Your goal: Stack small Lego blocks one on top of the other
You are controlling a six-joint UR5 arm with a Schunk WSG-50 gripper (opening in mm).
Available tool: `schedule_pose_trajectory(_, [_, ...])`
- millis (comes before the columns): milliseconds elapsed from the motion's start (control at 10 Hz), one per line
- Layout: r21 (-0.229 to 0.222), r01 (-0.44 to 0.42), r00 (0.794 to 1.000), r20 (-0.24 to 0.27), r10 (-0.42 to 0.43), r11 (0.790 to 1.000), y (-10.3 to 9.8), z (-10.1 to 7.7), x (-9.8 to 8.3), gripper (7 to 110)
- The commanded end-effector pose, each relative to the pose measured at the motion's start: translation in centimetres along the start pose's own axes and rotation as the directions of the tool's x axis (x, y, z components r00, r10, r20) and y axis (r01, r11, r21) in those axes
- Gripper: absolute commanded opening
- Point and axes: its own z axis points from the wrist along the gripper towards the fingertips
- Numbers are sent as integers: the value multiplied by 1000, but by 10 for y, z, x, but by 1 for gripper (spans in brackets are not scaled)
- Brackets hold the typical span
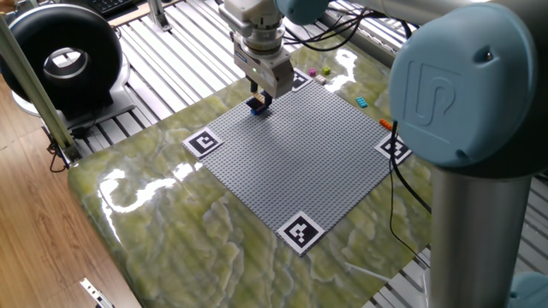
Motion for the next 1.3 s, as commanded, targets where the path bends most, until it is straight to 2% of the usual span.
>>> schedule_pose_trajectory(0, [1,-8,1000,21,8,1000,-2,1,-4,7])
schedule_pose_trajectory(1200, [-2,-16,1000,10,16,1000,-2,3,-1,7])
